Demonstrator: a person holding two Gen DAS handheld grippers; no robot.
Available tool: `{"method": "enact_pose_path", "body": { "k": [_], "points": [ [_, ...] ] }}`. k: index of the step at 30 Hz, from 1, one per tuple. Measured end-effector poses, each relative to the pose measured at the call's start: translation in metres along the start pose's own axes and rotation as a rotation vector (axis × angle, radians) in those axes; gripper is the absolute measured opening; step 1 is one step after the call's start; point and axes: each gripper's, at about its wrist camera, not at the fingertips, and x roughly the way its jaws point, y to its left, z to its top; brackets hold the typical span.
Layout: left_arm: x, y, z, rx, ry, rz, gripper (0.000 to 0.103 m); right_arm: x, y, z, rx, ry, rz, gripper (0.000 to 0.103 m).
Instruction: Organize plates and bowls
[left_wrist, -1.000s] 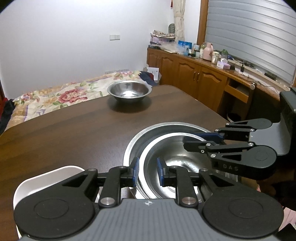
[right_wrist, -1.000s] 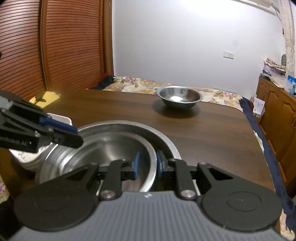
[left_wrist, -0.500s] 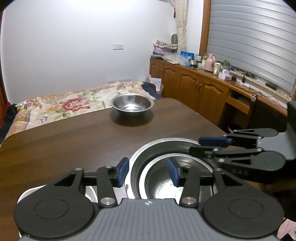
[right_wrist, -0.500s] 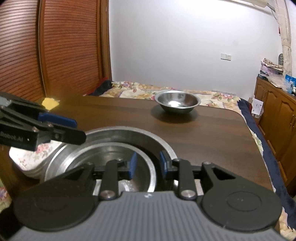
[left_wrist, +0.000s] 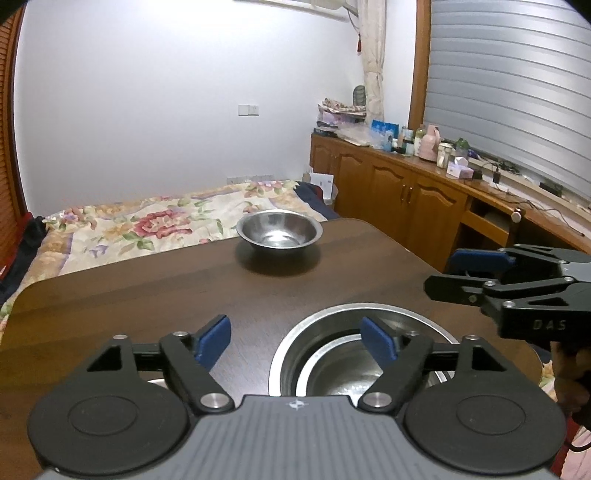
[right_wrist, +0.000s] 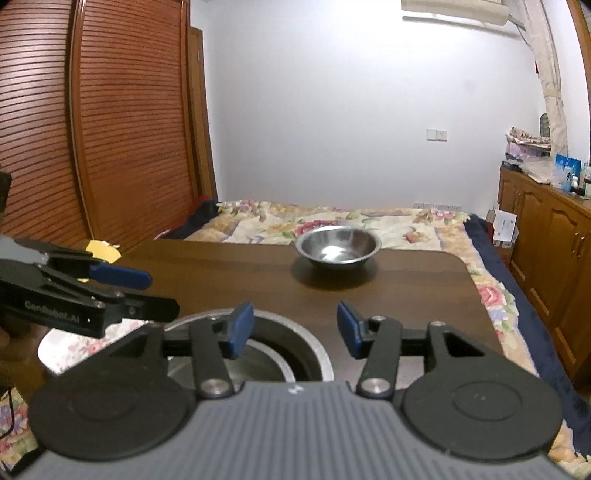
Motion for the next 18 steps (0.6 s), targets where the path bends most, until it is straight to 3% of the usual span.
{"method": "enact_pose_path", "body": {
  "k": [4,6,8,18],
  "points": [
    [-0.001,0.001,0.002,-0.001,-0.017,0.014,0.092,-0.004,-0.001,0.004,-0.005,-0.024,-0.016,0.067],
    [-0.002,0.003,0.002,-0.006,-0.022,0.018,0.092,-0.004,-0.002,0.006,-0.011,-0.035,-0.031,0.079],
    [-0.003,0.003,0.002,-0.009,-0.024,0.019,0.093,-0.005,-0.002,0.006,-0.014,-0.057,-0.054,0.099],
    [-0.001,0.004,0.011,0.002,-0.033,0.038,0.093,-0.001,-0.008,0.009,-0.004,-0.048,-0.139,0.103]
  ]
}}
